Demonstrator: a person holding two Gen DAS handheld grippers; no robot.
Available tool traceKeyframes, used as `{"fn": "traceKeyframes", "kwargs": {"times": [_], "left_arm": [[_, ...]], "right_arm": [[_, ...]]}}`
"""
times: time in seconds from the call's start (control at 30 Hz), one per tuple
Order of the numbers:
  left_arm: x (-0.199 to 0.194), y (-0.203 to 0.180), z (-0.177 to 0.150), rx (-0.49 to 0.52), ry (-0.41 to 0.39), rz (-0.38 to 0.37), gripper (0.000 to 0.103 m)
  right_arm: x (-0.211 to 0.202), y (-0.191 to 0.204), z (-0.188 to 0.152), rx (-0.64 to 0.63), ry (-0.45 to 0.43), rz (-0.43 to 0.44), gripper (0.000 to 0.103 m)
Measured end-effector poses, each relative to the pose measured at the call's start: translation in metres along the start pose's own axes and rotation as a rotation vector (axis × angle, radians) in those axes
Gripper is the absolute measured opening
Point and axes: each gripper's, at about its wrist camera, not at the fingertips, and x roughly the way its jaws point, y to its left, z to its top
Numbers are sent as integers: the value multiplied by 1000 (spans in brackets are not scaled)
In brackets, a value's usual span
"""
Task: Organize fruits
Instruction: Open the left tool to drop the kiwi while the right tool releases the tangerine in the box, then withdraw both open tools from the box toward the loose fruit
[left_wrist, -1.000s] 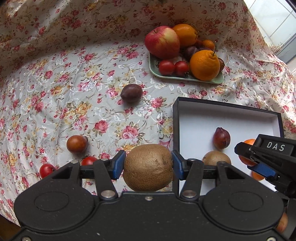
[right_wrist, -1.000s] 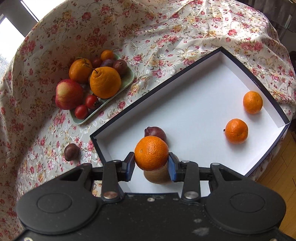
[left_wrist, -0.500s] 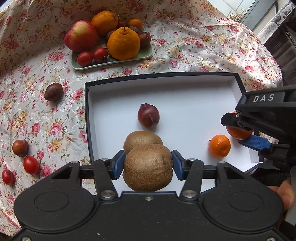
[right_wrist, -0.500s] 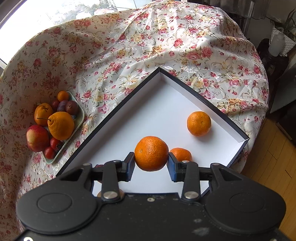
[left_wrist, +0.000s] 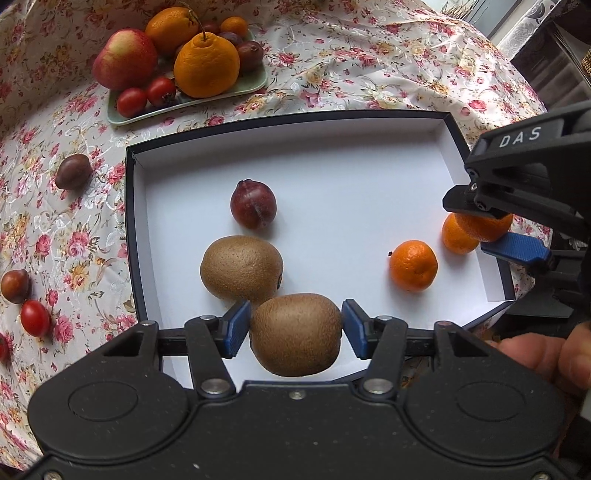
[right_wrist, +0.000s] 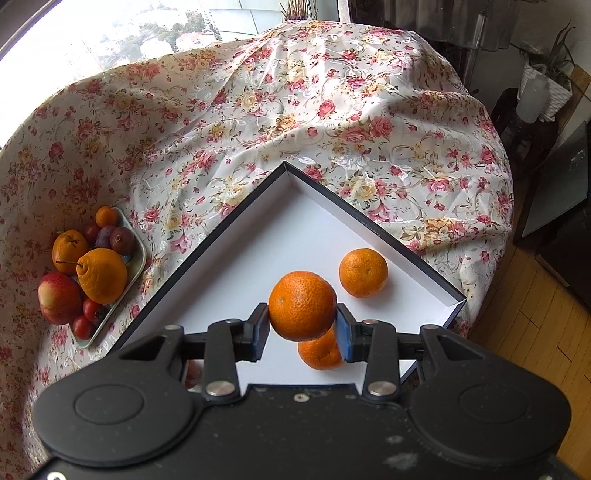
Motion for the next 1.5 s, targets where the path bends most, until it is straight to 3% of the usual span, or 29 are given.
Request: {"fn": "traceKeyframes", "kwargs": {"times": [0.2,0.4,0.67,0.97,1.27,1.5], "left_arm": [[-12,-5,0,32,-67,30,59],[-17,-2,1,21,-81,21,59],[-28,7,1,13,-136,72,59],[-42,38,5,-32,-177,130,59],[-49,67,3,-68,-153,125,59],[-59,106,5,-165,-156,114,59]], "right_arm": [[1,3,1,-17,-3,-15,40],[-3,3,0,23,-46,-21,40],[-2,12,-3,25,-52,-43,40],[3,32,-15,-6,-37,-54,40],[5,57,-29,-47,-16,-53,40],[7,81,-45,-96,-12,-46,39]]}}
